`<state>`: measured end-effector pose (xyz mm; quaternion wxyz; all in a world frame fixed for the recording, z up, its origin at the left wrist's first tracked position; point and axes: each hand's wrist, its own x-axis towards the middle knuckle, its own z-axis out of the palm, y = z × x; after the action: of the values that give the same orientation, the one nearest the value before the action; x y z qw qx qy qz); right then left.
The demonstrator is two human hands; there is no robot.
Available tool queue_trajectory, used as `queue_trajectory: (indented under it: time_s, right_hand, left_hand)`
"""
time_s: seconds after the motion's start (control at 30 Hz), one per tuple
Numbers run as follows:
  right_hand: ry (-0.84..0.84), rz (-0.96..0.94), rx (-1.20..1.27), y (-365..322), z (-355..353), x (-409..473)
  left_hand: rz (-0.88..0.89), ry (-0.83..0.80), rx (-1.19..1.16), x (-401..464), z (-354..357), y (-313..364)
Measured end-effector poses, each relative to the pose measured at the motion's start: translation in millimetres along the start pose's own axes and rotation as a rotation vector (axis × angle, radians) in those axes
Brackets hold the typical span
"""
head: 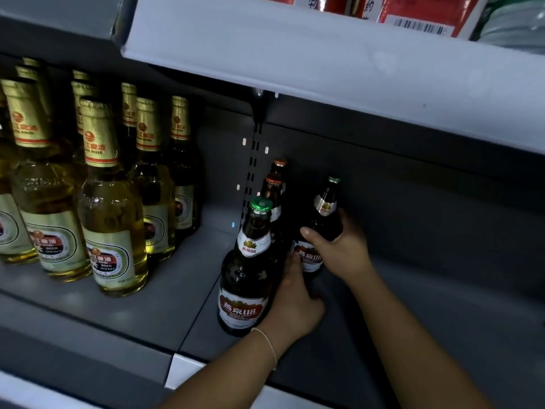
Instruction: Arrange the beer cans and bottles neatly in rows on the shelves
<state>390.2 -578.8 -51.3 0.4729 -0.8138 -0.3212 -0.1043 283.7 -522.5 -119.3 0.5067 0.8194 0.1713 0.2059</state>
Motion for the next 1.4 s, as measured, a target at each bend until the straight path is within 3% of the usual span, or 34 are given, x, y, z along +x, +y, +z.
queue_trajectory:
  time_s: [0.57, 0.97, 1.2, 1.4]
  right_hand:
    - [-0.004, 0.04, -0.011, -1, -2, -2]
    - [-0.056, 0.123, -0.004, 0, -14, -8]
    - [0.141, 0.192, 0.106, 12, -60, -24]
    - [0.251, 0.193, 0.154, 23, -135, -42]
  left_hand:
    - [-0.073, -0.114, -0.062, 6, -1, 2]
    - [-0.065, -0.062, 0.008, -7, -6, 19]
    - [0.121, 0.038, -0.017, -16, -6, 51]
    - [0.297, 0.022, 0.075, -11, 29, 99]
